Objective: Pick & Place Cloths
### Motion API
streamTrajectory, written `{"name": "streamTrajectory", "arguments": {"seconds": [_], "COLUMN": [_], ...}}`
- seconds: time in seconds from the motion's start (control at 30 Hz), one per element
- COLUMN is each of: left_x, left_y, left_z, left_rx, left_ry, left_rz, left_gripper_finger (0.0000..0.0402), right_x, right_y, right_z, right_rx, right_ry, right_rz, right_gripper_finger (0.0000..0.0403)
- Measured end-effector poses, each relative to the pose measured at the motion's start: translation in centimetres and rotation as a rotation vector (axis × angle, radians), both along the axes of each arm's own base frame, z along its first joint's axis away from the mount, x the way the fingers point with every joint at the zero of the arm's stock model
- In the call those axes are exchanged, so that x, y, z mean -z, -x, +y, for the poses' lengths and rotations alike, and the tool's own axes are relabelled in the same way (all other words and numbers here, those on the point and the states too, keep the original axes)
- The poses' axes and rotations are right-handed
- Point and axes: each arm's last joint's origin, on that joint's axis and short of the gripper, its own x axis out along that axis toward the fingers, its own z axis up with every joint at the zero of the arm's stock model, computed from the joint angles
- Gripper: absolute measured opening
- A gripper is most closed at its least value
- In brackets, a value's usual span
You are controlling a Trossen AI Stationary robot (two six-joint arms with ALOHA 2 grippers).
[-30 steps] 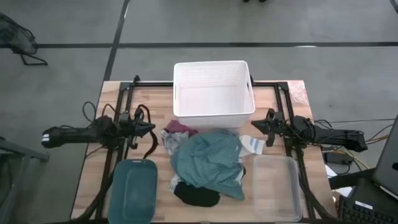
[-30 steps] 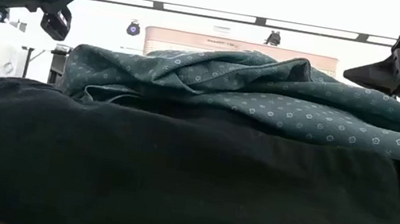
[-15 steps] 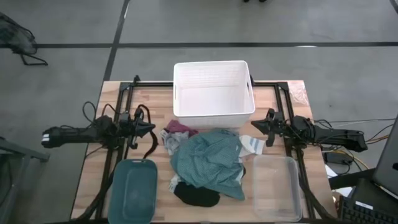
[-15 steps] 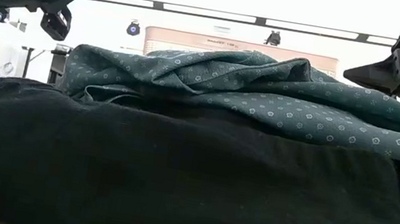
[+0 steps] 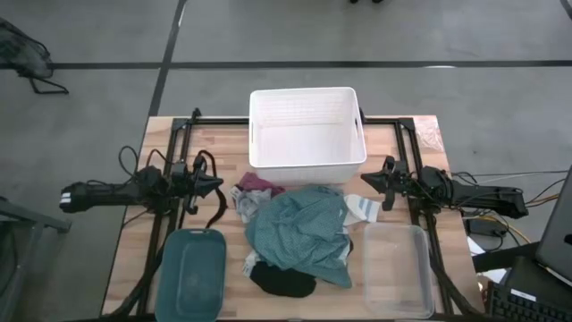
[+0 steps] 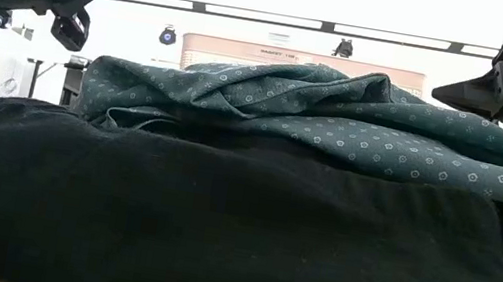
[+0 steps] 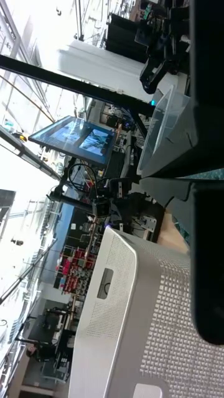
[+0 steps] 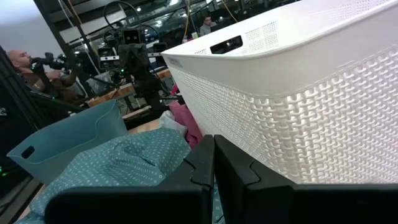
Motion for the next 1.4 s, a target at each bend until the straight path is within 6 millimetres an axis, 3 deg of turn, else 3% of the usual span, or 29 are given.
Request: {"name": "streamTrajectory", "arguments": {"seconds": [0.23,0.53,0.77,0.93,1.17,1.4], "left_x": [0.0,0.0,0.0,0.0,0.0,0.0], "left_y": [0.0,0.0,0.0,0.0,0.0,0.0], "left_z": [0.0,0.0,0.0,0.0,0.0,0.0], "left_rx": [0.0,0.0,0.0,0.0,0.0,0.0], "left_ry": [0.0,0.0,0.0,0.0,0.0,0.0], "left_rz": [0.0,-0.001,0.0,0.0,-0.001,-0.001], "left_gripper_finger": [0.0011,0.0011,0.0011,0.0011,0.0011,0.0011], "right_x": [-0.5,-3.0,-4.6,-3.8,-5.8,-7.3], "right_y": [0.0,0.4,0.2,-1.2,-4.9,-10.0], "right_z": [0.0,0.1,1.9,3.2,6.0,8.0], "right_rx": [0.011,-0.009,-0.471,-0.542,-0.619,-0.558], "right_ry": [0.068,-0.012,0.003,-0.017,0.106,0.228], "right_rz": [-0.032,-0.32,-0.465,-0.351,-0.171,0.239], "right_gripper_finger": [0.0009,0.0009,0.0009,0.0009,0.0011,0.0055]}}
